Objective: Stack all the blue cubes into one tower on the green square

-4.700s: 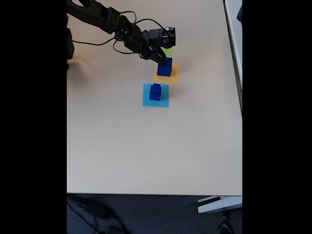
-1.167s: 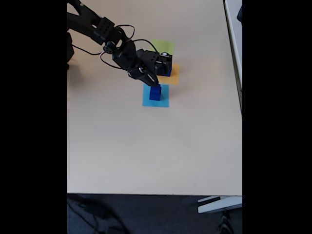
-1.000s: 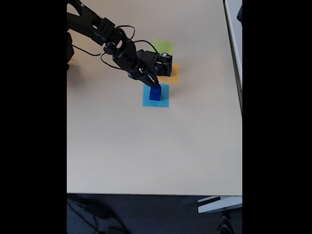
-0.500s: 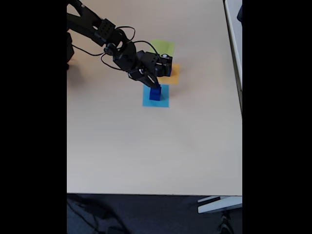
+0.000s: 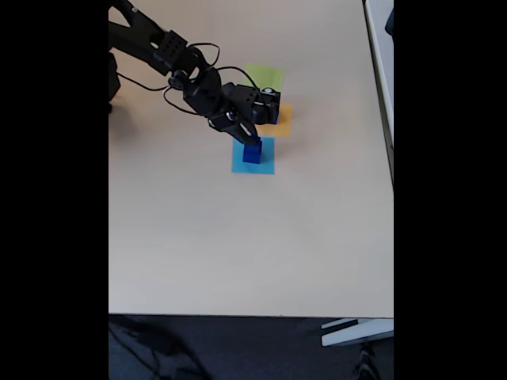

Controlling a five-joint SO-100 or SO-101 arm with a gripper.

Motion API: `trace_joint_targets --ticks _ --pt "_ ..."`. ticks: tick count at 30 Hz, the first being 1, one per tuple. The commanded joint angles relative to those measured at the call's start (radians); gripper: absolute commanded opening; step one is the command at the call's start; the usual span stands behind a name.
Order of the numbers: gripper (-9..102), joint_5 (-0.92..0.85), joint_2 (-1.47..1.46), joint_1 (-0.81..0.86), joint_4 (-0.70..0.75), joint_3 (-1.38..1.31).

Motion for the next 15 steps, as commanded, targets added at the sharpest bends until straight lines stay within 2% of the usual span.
trace_joint_targets --ticks 1,10,15 --pt "10 -0.018 0.011 0.002 -0.005 -0.077" --pt "13 -0.028 0.015 -0.021 0.069 -0.15" --pt "16 -0.021 0.018 -0.052 0.176 -0.262"
